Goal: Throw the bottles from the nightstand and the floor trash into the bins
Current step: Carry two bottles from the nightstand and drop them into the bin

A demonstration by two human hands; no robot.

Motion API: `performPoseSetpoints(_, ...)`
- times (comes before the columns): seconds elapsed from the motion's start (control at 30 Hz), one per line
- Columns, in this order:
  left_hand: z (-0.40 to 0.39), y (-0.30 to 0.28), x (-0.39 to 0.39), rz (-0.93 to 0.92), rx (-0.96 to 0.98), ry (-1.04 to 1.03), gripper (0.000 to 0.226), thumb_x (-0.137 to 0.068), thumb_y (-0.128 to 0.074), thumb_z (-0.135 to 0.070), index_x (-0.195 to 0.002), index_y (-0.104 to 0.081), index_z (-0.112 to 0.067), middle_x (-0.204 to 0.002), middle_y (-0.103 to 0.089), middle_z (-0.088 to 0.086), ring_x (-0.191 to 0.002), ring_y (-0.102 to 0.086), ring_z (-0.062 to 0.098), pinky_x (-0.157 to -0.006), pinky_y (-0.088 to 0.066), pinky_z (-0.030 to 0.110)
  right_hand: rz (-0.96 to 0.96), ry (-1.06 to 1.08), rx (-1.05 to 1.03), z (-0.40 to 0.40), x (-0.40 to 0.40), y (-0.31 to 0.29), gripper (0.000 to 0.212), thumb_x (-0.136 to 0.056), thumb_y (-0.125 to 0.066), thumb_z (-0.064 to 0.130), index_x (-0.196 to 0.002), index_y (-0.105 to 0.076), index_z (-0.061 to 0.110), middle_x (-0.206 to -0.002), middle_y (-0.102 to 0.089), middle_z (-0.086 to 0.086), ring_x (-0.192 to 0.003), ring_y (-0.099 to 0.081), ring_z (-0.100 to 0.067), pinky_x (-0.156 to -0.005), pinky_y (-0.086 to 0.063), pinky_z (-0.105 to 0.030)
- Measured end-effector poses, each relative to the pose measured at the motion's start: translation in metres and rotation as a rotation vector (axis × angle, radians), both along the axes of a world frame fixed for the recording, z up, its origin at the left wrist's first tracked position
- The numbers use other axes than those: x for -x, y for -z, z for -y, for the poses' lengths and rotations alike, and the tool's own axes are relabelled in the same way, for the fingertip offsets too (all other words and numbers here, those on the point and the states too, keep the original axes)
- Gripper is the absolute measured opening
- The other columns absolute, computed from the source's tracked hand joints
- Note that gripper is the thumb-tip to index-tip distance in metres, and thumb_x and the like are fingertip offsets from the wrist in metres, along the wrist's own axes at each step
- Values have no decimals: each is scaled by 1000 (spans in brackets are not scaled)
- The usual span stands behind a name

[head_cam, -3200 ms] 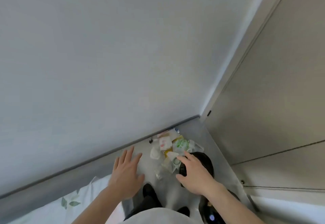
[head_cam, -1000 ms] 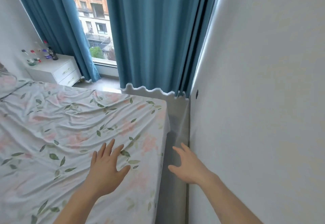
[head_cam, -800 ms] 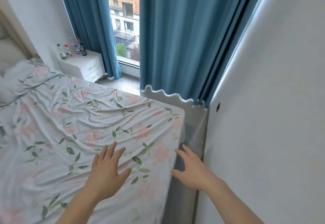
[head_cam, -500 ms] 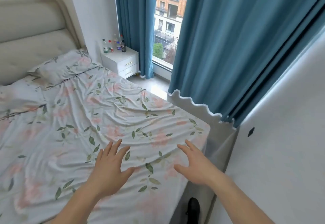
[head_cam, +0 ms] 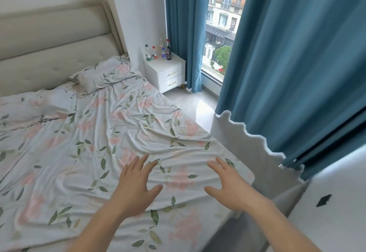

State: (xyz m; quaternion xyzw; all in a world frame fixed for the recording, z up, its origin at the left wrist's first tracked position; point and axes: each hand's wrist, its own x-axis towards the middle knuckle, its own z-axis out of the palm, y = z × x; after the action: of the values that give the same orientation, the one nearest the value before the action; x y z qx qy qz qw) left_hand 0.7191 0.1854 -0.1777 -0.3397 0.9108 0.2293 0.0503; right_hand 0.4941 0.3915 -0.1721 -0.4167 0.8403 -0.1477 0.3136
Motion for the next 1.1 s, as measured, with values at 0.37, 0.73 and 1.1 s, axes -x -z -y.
performPoseSetpoints(0.37,-13,-29,91,-77,10,-43,70,-96,-51,-62,-157,-21,-43,-170,2,-14,-157,11,16,-128,-1,43,-36,-44,35,-1,107,-32,78,-92,-60,56,-159,-22,43,-169,-2,18,-155,-14,-8,-123,-25,-32)
performPoseSetpoints(0.73,-24,-14,242,-76,26,171,68,-95,-52,-61,-156,-26,-42,-170,-4,-12,-157,1,18,-127,-7,39,-13,102,3,-55,204,-22,78,-92,-61,55,-158,-21,45,-169,2,20,-156,-6,-8,-124,-20,-31)
performPoseSetpoints(1.1,-45,8,402,0,1,-48,70,-95,-54,-61,-156,-28,-40,-170,-8,-12,-157,-3,19,-127,-9,40,83,-68,-11,-38,398,5,79,-92,-61,55,-159,-22,42,-169,0,19,-156,-9,-9,-125,-20,-32)
